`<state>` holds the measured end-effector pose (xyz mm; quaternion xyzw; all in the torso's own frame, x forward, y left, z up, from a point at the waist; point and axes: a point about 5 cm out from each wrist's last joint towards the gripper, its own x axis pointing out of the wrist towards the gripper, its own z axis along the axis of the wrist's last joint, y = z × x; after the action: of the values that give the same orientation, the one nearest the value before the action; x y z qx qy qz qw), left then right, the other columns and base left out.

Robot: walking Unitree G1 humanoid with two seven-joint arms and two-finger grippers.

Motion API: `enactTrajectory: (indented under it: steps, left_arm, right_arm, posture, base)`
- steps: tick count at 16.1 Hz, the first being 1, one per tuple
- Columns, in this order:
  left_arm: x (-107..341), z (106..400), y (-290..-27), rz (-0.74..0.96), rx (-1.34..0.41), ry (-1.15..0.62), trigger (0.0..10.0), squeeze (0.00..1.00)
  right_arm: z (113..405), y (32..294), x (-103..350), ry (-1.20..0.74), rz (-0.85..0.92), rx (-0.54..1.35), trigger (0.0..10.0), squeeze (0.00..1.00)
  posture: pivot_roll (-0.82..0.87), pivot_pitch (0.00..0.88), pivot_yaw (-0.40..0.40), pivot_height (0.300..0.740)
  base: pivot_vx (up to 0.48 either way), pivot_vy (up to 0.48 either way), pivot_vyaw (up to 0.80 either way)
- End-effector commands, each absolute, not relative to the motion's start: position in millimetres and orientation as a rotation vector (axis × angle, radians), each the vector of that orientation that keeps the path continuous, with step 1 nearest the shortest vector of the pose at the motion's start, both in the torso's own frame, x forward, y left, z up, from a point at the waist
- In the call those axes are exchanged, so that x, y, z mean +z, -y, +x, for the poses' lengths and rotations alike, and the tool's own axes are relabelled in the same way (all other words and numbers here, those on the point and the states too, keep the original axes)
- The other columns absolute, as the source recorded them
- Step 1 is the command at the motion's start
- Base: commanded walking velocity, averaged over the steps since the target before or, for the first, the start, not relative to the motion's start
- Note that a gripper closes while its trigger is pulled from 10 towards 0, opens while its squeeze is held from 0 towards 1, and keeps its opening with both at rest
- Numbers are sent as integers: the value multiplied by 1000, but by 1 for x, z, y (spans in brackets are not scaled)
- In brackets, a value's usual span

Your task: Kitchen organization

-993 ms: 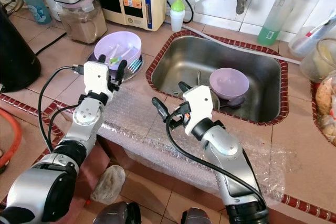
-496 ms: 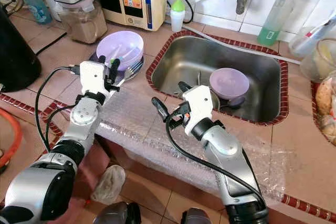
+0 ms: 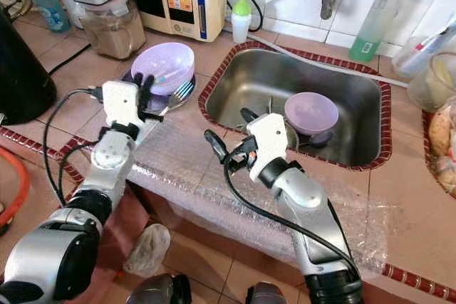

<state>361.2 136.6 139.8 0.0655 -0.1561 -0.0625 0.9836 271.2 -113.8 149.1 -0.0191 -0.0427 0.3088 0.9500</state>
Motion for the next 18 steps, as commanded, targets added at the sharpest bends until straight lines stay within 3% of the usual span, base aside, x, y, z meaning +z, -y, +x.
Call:
enactTrajectory:
  steps: [1, 6, 9, 12, 14, 18]
  left_arm:
    - [143, 360, -141, 135, -117, 340, 0, 0]
    - [154, 347, -153, 150, -110, 430, 0, 0]
    - [170, 339, -142, 156, -181, 509, 0, 0]
    - [190, 325, -109, 121, -460, 538, 0, 0]
    - [194, 318, -97, 69, -618, 464, 0, 0]
    - [200, 310, -84, 140, -840, 367, 0, 0]
  right_arm:
    - [273, 113, 150, 92, -38, 631, 10000, 0]
    - [275, 110, 148, 96, -31, 634, 10000, 0]
    - [277, 109, 149, 101, -32, 635, 10000, 0]
    - [289, 116, 156, 126, 36, 577, 10000, 0]
    - [297, 121, 162, 174, -88, 563, 10000, 0]
    - [311, 141, 165, 204, -366, 562, 10000, 0]
  posture:
    - [-188, 30, 41, 740]
    - [-166, 23, 41, 740]
    - [-151, 18, 39, 740]
    - [-122, 14, 39, 740]
    - [-108, 12, 43, 740]
    - [-95, 6, 45, 740]
  base:
    - [0, 0, 0]
    - [0, 0, 0]
    - [0, 0, 0]
    - [0, 0, 0]
    - [0, 0, 0]
    - [0, 0, 0]
